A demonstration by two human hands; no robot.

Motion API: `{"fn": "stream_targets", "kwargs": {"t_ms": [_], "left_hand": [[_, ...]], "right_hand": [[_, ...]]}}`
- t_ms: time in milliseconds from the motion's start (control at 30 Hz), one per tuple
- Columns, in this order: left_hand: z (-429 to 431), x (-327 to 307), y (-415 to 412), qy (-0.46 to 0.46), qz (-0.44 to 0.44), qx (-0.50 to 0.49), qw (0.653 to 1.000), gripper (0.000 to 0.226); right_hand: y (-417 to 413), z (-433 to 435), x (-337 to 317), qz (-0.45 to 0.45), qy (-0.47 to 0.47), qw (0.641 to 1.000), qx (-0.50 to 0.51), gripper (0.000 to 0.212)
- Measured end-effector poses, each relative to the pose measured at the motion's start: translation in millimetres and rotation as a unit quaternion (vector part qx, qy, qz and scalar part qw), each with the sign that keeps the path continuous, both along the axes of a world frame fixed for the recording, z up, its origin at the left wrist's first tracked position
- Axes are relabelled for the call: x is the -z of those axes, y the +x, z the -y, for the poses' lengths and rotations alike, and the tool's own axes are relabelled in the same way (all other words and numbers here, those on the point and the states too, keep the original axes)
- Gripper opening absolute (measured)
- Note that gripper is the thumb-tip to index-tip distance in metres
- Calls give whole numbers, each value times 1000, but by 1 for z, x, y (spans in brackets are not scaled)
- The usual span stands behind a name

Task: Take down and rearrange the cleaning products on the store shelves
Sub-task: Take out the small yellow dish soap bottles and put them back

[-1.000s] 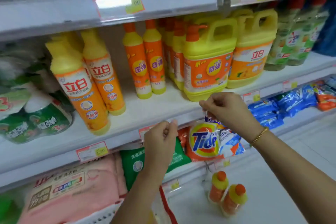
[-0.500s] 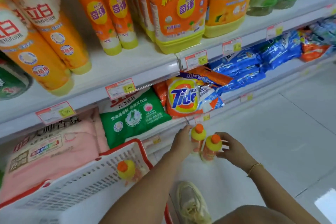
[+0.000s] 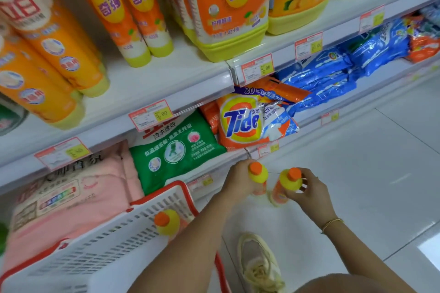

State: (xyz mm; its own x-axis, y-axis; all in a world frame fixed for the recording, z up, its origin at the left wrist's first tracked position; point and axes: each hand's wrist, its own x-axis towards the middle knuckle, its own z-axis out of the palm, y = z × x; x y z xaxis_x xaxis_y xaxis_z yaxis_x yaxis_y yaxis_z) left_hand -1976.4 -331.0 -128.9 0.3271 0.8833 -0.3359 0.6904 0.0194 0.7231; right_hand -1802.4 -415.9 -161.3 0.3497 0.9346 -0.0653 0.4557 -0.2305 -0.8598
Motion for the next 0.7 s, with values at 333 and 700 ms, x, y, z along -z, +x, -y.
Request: {"fn": "stream_targets", "kwargs": {"t_ms": [333,700], "left_hand": [[47,-203,-99,196,180,-48,963,63],[16,-337,-155,408,202,-65,888,59]], "right_hand": [[-24,1,-130,-32,151,986,-61,58],[-106,-51,-322,-45,399,901,-166,54]]}}
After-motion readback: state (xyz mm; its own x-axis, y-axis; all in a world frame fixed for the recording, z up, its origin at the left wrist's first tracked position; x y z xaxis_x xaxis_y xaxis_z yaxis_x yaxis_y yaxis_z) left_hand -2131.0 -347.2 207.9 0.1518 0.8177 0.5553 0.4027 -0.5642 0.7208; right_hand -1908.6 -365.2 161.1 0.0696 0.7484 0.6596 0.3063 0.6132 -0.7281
